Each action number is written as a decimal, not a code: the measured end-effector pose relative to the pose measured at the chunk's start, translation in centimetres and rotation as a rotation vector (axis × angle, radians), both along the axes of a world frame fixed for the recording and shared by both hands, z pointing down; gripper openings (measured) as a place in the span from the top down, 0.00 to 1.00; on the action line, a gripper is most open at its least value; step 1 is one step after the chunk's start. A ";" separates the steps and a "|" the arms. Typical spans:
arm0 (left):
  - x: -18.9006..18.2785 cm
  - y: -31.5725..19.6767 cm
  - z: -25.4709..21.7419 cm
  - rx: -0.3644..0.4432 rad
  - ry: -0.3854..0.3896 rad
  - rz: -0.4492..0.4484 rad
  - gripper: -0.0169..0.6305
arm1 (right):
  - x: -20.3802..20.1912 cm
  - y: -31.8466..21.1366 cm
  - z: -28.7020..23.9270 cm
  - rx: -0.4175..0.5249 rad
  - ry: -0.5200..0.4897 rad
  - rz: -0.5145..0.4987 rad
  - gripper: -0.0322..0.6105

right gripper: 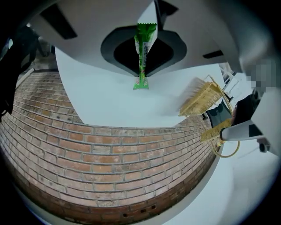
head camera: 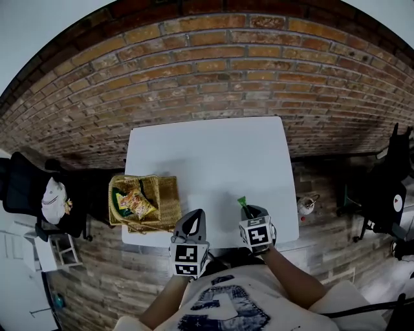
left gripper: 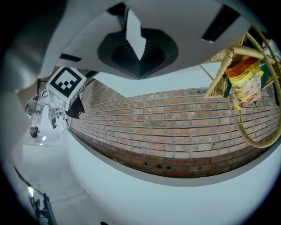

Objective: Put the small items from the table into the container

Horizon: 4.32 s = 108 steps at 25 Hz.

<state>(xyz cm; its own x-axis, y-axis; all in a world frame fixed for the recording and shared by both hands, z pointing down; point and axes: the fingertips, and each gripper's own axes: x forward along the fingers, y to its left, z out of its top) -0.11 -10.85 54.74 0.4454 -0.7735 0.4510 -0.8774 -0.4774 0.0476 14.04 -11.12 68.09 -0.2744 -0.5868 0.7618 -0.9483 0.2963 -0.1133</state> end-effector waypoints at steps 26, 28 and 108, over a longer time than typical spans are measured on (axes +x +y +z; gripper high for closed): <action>-16.7 3.3 -8.3 0.172 0.034 -0.094 0.90 | -10.9 0.2 -14.5 0.277 0.002 0.042 0.87; -18.3 3.7 -8.5 0.182 0.038 -0.111 0.90 | -12.3 0.4 -15.4 0.296 -0.003 0.035 0.87; -30.6 -2.9 -8.3 0.203 0.062 -0.379 0.90 | -32.8 -9.1 -15.6 0.063 -0.225 -0.434 0.87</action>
